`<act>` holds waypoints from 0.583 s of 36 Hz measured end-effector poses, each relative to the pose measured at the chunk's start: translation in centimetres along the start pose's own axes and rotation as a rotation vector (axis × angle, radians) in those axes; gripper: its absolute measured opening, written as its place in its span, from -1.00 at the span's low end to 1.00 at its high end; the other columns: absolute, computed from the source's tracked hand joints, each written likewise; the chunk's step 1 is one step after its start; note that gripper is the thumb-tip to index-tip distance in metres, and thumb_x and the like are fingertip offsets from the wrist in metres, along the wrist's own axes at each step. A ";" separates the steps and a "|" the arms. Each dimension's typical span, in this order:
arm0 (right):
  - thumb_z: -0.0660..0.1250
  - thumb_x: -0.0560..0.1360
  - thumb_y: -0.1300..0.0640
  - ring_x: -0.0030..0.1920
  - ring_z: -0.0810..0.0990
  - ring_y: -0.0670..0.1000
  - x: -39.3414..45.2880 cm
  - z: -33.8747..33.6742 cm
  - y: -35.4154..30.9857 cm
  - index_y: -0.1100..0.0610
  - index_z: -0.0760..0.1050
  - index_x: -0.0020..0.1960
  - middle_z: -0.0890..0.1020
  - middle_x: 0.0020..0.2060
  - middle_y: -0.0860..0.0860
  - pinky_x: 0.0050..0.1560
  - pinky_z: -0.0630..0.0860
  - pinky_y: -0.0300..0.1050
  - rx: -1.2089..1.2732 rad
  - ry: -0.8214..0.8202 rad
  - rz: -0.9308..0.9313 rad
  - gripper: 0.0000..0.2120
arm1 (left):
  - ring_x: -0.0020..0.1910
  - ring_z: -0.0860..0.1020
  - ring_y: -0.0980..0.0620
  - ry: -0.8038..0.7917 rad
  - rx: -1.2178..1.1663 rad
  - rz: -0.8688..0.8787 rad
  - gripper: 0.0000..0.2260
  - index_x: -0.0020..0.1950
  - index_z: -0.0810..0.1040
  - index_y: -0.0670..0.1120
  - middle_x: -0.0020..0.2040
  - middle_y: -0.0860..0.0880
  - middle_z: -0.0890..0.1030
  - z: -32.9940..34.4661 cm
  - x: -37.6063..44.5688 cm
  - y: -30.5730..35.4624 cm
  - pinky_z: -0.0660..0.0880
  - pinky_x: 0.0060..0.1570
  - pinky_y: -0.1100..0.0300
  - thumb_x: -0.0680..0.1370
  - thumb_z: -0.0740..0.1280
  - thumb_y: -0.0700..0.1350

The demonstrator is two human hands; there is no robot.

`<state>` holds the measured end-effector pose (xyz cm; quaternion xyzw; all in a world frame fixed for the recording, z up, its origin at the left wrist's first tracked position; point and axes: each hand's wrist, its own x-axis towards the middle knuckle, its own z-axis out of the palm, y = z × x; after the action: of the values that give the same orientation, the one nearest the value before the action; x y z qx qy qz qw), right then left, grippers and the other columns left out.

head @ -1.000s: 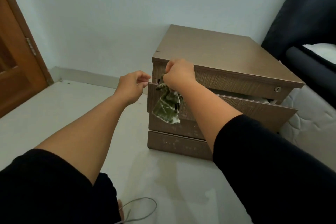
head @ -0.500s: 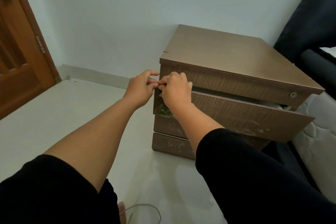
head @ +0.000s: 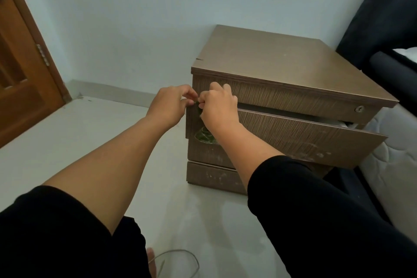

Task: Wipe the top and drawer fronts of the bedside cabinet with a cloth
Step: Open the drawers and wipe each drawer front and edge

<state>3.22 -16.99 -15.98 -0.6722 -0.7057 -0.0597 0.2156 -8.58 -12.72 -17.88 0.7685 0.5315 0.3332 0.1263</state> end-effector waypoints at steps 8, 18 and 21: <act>0.31 0.49 0.25 0.13 0.36 0.13 -1.0 -1.1 3.0 0.10 0.57 0.11 0.48 0.06 0.06 0.03 0.35 0.01 -0.037 0.006 0.029 -0.77 | 0.07 0.54 -0.09 -0.055 0.155 0.174 -0.78 0.14 0.62 -0.02 0.08 -0.11 0.63 0.3 0.0 0.4 0.45 0.08 0.06 0.57 0.25 -0.16; 0.28 0.51 0.22 0.13 0.36 0.15 -3.2 -3.0 8.1 0.09 0.56 0.15 0.49 0.07 0.08 0.00 0.38 0.03 -0.104 0.033 0.066 -0.76 | 0.17 0.53 -0.06 -0.179 0.214 0.387 -0.73 0.25 0.55 0.04 0.18 -0.07 0.60 2.9 0.6 4.5 0.45 0.18 0.06 0.58 0.22 -0.12; 0.27 0.52 0.21 0.12 0.37 0.15 -3.9 -3.5 9.4 0.09 0.56 0.16 0.48 0.07 0.08 0.03 0.40 0.05 -0.122 0.044 0.085 -0.76 | 0.20 0.51 -0.07 -0.201 0.220 0.427 -0.72 0.27 0.52 0.06 0.20 -0.06 0.59 3.8 0.7 5.7 0.45 0.20 0.03 0.59 0.21 -0.12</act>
<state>13.21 -21.07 -16.25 -0.7120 -0.6667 -0.1082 0.1919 -1.86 -13.79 -17.32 0.9017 0.3749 0.2145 0.0209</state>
